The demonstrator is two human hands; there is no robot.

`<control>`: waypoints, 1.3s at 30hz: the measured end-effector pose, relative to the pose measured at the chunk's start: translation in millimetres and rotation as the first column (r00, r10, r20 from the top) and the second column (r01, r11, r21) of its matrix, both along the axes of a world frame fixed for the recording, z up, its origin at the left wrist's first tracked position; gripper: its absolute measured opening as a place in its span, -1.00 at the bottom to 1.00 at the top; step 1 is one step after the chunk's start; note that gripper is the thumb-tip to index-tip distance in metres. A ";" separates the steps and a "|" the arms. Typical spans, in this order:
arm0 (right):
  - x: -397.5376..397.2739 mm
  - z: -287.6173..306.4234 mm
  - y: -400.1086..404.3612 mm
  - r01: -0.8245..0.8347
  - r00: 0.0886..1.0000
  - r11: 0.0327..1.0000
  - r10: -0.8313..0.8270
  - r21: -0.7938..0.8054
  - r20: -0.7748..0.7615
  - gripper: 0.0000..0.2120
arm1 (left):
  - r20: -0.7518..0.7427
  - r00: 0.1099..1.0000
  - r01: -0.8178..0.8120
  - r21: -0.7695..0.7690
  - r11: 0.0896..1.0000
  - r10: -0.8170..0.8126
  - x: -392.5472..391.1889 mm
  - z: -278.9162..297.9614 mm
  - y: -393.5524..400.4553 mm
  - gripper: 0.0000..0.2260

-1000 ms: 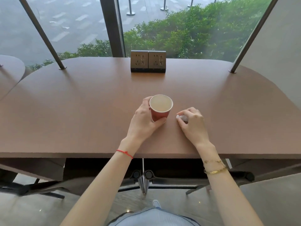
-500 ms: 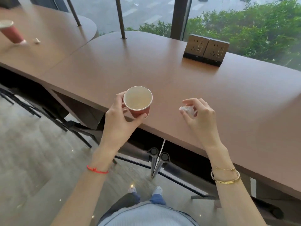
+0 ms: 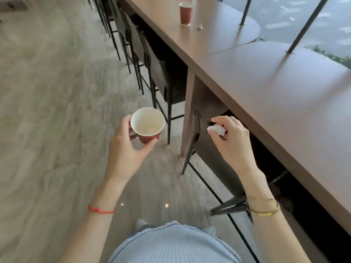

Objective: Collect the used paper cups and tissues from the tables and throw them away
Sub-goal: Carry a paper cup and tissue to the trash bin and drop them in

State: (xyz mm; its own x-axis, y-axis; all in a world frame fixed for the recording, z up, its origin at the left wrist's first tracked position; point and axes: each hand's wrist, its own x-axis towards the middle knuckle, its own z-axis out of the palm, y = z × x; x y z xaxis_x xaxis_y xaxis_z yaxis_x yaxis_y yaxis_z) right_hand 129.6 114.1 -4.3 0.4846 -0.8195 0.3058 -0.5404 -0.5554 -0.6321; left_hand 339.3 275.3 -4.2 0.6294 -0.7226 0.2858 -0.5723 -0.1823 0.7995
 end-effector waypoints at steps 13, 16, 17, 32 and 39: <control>294.6 -19.9 139.2 -0.486 0.873 0.873 0.487 0.048 -0.011 -0.74 | 0.038 0.854 -0.521 0.077 0.850 0.519 190.3 -14.4 234.0 -0.38; 349.5 -20.3 168.9 -0.605 0.794 0.794 0.607 0.057 -0.039 -0.74 | 0.019 0.775 -0.631 0.085 0.771 0.632 211.9 -18.2 272.5 -0.36; 367.9 -20.7 178.0 -0.638 0.766 0.767 0.641 0.063 -0.046 -0.74 | 0.014 0.747 -0.664 0.089 0.743 0.665 219.0 -19.8 283.6 -0.36; 711.9 -22.7 324.9 -0.947 0.319 0.321 0.947 0.035 -0.035 -0.74 | 0.023 0.268 -0.963 0.034 0.267 0.963 411.7 -24.1 419.4 -0.39; 864.6 -11.9 431.7 -0.999 0.047 0.047 0.998 0.021 -0.029 -0.74 | -0.046 -0.009 -0.999 0.038 -0.007 0.999 491.1 -16.3 501.1 -0.33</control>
